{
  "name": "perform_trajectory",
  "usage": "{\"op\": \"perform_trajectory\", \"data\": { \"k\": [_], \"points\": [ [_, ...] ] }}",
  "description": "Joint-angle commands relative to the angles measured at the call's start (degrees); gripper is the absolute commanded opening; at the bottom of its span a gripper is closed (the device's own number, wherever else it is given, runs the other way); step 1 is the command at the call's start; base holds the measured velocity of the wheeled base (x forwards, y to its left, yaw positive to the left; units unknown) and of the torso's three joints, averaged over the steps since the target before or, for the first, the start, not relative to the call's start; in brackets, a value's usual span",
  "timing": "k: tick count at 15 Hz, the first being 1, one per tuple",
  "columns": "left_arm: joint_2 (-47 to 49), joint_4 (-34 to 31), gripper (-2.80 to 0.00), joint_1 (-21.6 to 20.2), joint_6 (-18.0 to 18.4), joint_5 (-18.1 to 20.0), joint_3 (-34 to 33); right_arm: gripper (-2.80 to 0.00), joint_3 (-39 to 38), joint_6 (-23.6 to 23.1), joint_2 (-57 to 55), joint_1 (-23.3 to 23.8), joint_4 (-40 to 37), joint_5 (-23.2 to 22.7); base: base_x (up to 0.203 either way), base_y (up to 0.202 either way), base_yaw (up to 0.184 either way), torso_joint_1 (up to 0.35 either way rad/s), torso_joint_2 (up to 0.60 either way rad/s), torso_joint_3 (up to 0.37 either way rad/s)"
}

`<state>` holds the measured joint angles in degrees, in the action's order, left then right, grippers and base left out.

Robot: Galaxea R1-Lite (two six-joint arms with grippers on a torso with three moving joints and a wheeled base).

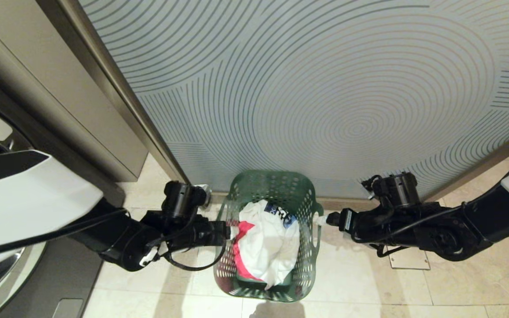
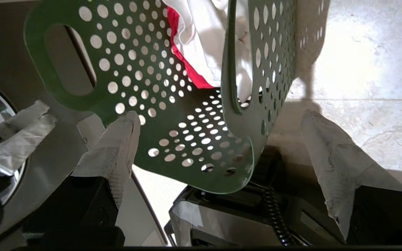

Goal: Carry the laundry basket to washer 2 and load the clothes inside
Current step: Pick up the clothes basket and put it beside the washing machine

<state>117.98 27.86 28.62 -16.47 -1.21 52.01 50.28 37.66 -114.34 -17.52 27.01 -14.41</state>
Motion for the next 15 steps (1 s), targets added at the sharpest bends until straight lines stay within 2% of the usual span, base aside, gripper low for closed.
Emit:
{"op": "perform_trajectory", "data": {
  "k": [1, 7, 8, 10, 13, 15],
  "points": [
    [4.33, 0.3, 0.0, 0.54, -0.14, -0.07, 4.21, 0.0, 1.51, 0.32, -0.05, -0.01, -1.03, -0.02, 0.0, 0.0, 0.0, 0.0, 0.0, 0.0],
    [13.63, -0.61, 0.0, 0.15, 1.14, -1.29, 17.58, 0.0, 3.84, 0.31, 1.14, 0.09, -4.46, 0.0, 0.0, 0.0, 0.0, 0.0, 0.0, 0.0],
    [13.94, -1.69, 0.0, 0.03, 2.33, -1.43, 18.13, 0.0, 4.51, 0.24, 0.89, 0.18, -5.07, 0.0, 0.0, 0.0, 0.0, 0.0, 0.0, 0.0],
    [13.54, -3.98, 0.0, 0.03, 2.18, -0.62, 18.74, 0.0, 5.57, 0.22, -0.82, 0.35, -5.18, -0.07, 0.0, 0.0, 0.0, 0.0, 0.0, 0.0],
    [13.23, -9.12, 0.0, 0.03, -1.29, 3.3, 20.69, 0.0, 6.9, 0.25, -5.35, 0.54, -3.58, -1.26, 0.0, 0.0, 0.0, 0.0, 0.0, 0.0],
    [14.06, -10.2, 0.0, 0.03, -3.5, 3.99, 23.15, 0.0, 6.88, 0.47, -7.0, 0.55, 2.98, -4.86, 0.0, 0.0, 0.0, 0.0, 0.0, 0.0]
  ]
}}
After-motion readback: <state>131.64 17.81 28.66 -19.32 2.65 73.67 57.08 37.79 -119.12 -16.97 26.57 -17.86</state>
